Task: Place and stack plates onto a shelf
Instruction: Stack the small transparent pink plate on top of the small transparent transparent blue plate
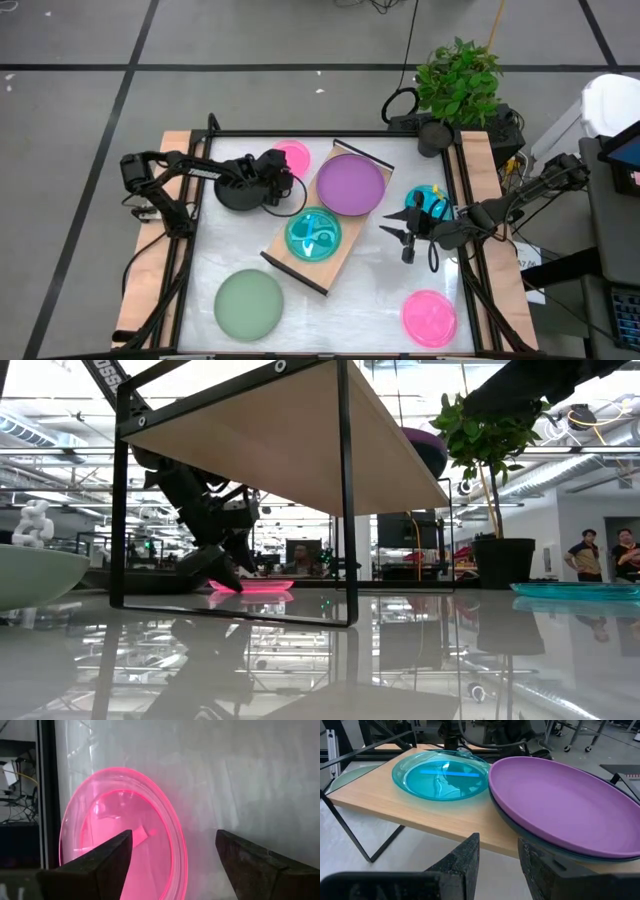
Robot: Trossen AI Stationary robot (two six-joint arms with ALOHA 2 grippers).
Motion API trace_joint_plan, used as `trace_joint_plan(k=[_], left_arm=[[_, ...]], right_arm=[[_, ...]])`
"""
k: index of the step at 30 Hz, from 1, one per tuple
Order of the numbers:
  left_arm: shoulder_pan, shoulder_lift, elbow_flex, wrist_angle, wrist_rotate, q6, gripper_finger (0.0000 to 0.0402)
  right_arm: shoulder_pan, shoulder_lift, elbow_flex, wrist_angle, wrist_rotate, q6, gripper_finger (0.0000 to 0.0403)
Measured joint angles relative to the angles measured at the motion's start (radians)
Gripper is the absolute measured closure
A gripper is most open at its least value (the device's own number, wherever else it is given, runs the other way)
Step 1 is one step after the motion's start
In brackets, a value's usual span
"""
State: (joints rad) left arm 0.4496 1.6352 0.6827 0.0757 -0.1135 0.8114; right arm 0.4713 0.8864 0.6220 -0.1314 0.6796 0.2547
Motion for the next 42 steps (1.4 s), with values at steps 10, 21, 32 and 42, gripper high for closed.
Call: trace_joint_plan(k=[10, 21, 32, 42], left_arm=[[0.002, 0.0, 0.002, 0.002, 0.0, 0.039, 0.0108], [0.003, 0.002, 0.009, -0.006, -0.015, 0.075, 0.0208], [0.016, 0.002, 0.009, -0.046, 0.005, 0.075, 0.0277], [0.05, 0.024, 0.011, -0.042, 0.031, 0.071, 0.0281]], right_arm=[[0.0, 0.0, 0.0, 0.0, 0.0, 0.002, 0.0287], [-0.001, 0.0, 0.0, 0.0, 0.0, 0.002, 0.0287], [-0.001, 0.0, 0.0, 0.0, 0.0, -0.003, 0.0287], [-0.002, 0.0, 0.0, 0.0, -0.003, -0.009, 0.0287]])
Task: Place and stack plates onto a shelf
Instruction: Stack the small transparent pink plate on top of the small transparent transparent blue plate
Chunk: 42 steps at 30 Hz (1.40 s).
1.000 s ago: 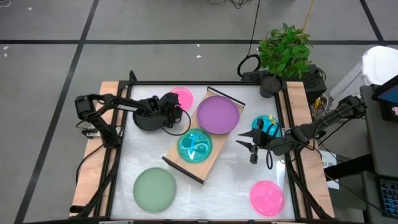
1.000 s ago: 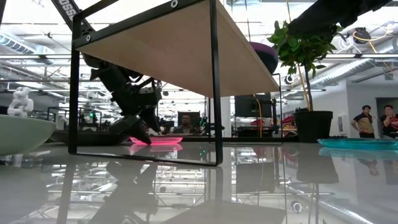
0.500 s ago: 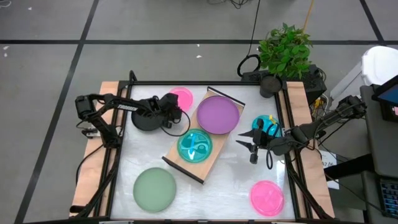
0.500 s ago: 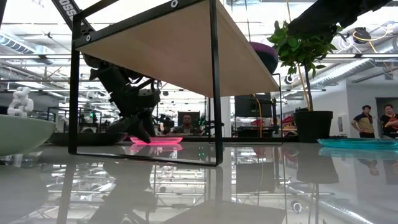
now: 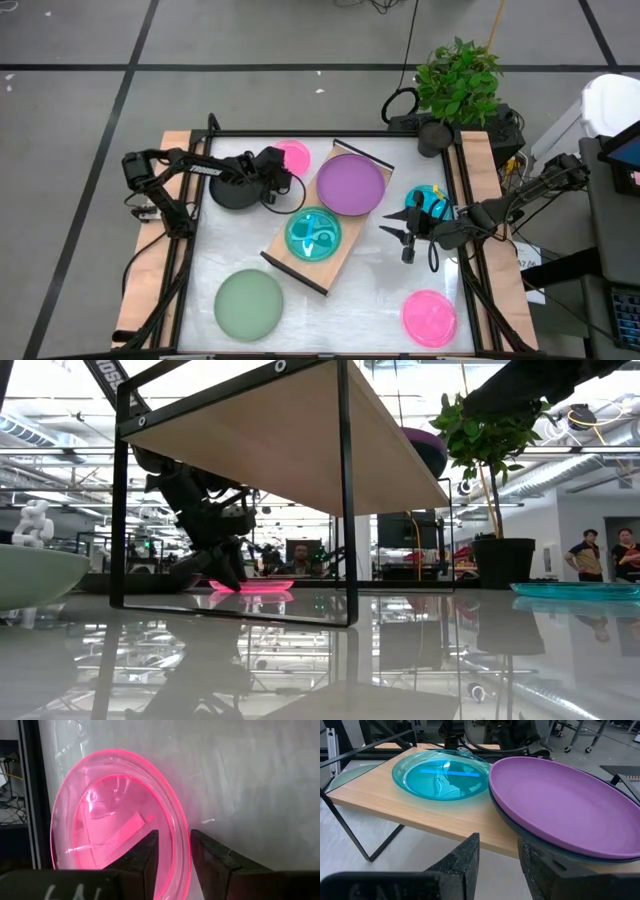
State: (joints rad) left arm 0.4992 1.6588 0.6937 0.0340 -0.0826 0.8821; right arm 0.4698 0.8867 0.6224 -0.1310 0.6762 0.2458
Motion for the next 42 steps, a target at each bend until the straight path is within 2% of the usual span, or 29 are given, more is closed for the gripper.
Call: trace_joint_plan(k=[4, 13, 26, 35, 42], left_arm=[[-0.005, -0.003, 0.0, -0.004, -0.006, 0.0, 0.0301], [-0.034, -0.003, -0.002, -0.009, -0.063, 0.011, 0.0394], [-0.08, -0.057, -0.003, -0.002, -0.13, 0.007, 0.0395], [-0.094, -0.234, -0.003, -0.025, -0.131, -0.005, 0.0396], [-0.132, -0.388, -0.003, -0.08, -0.188, -0.029, 0.0396]], right_arm=[[0.0, 0.0, 0.0, 0.0, 0.0, -0.006, 0.0287], [0.0, 0.0, 0.0, 0.0, 0.0, -0.008, 0.0287], [0.0, 0.0, 0.0, 0.0, 0.005, -0.007, 0.0287], [0.0, 0.0, 0.0, 0.0, 0.007, -0.039, 0.0287], [0.0, 0.0, 0.0, 0.052, 0.008, -0.194, 0.0287]])
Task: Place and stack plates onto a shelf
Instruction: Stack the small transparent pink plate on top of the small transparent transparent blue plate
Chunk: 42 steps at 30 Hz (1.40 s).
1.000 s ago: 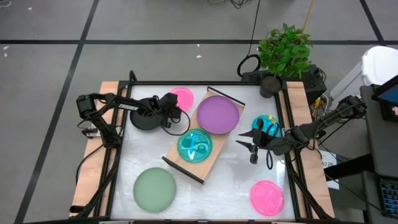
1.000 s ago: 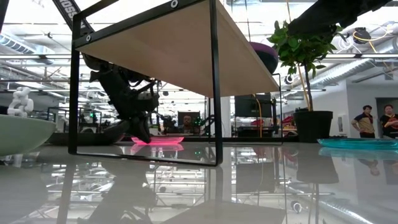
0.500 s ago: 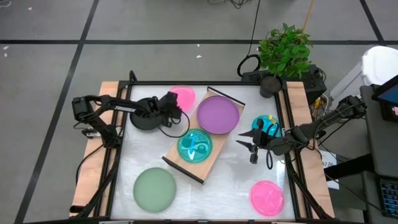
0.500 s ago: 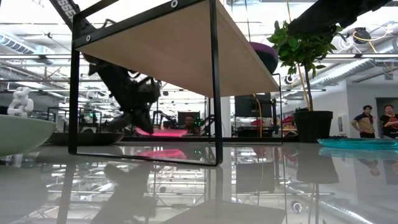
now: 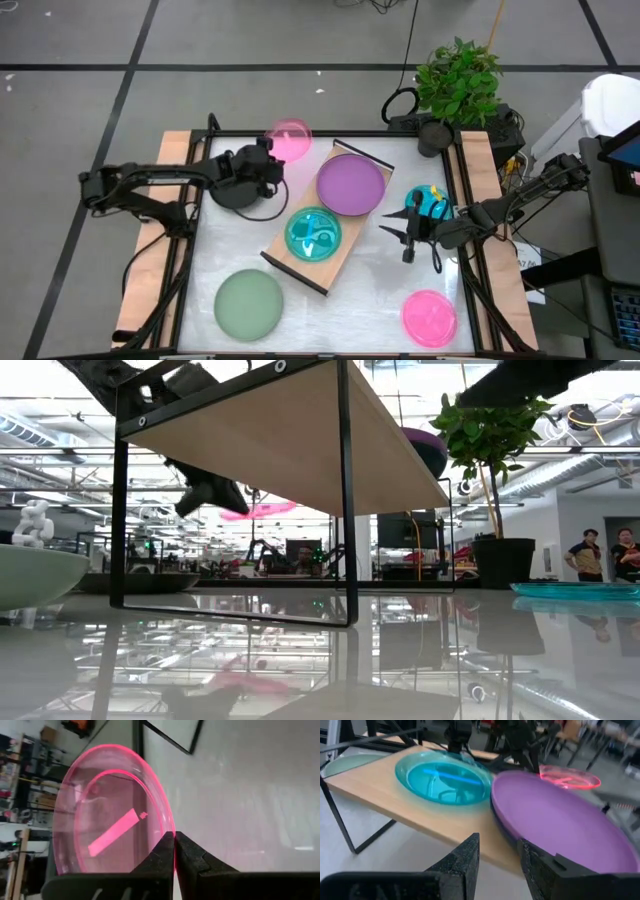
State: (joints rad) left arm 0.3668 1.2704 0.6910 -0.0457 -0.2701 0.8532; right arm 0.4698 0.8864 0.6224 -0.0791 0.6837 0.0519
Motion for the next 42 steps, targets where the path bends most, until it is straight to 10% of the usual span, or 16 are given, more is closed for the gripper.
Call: trace_joint_plan(k=[25, 42], left_arm=[[-0.313, -0.194, 0.015, -0.074, -0.181, -0.104, 0.0396], [-0.474, -0.194, 0.297, -0.384, -0.176, -0.195, 0.0396]], right_arm=[[0.003, 0.0, 0.001, 0.104, -0.006, -0.175, 0.0287], [0.003, 0.0, 0.001, 0.091, -0.008, -0.154, 0.0287]])
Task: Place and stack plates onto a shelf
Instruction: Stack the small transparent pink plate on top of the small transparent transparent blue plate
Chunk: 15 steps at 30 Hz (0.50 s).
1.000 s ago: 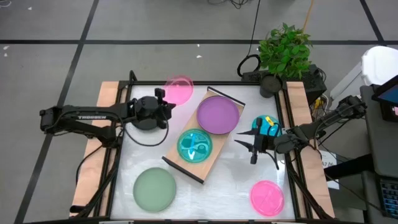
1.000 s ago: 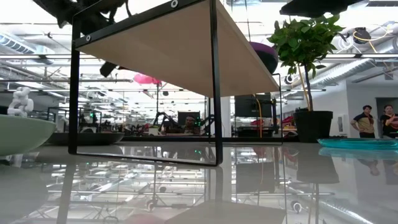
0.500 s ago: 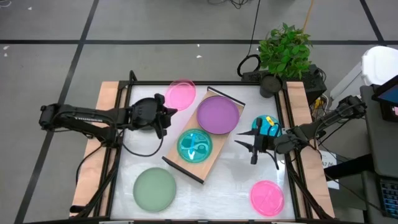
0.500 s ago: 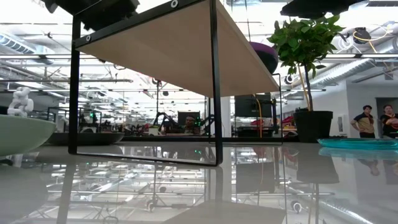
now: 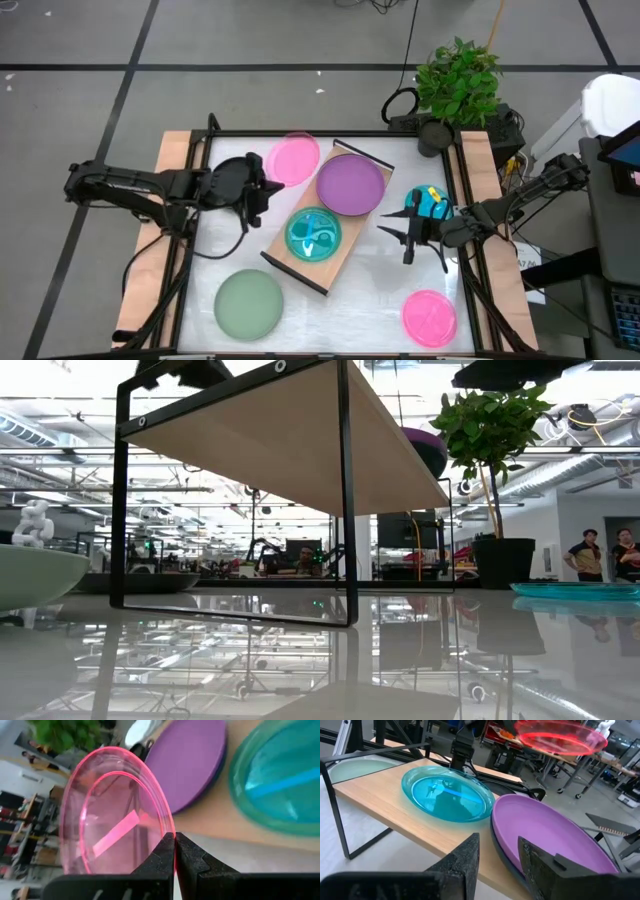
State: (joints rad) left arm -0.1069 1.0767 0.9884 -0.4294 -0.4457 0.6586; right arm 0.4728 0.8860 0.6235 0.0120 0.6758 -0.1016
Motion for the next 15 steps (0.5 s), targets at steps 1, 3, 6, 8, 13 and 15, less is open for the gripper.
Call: trace_joint_plan(k=[1, 3, 6, 8, 13, 15], left_arm=[[-0.019, 0.0, 0.01, -0.003, 0.0, -0.01, 0.0396], [-0.059, 0.0, 0.023, 0.007, 0.0, -0.025, 0.0396], [-0.123, 0.002, 0.033, 0.021, 0.001, -0.034, 0.0396], [-0.162, 0.011, 0.035, 0.038, 0.001, -0.037, 0.0396], [-0.252, 0.045, 0.037, 0.112, 0.002, -0.032, 0.0396], [-0.285, 0.063, 0.036, 0.141, 0.003, -0.034, 0.0396]], right_arm=[[0.0, 0.0, 0.0, -0.002, 0.0, 0.011, 0.0287], [0.0, 0.0, 0.0, -0.011, -0.001, 0.029, 0.0287], [0.0, 0.0, 0.0, -0.016, -0.027, 0.042, 0.0287], [0.0, 0.0, 0.0, -0.016, -0.048, 0.055, 0.0287], [0.0, 0.0, 0.0, -0.016, -0.052, 0.064, 0.0287], [0.0, 0.0, 0.0, -0.017, -0.052, 0.064, 0.0287]])
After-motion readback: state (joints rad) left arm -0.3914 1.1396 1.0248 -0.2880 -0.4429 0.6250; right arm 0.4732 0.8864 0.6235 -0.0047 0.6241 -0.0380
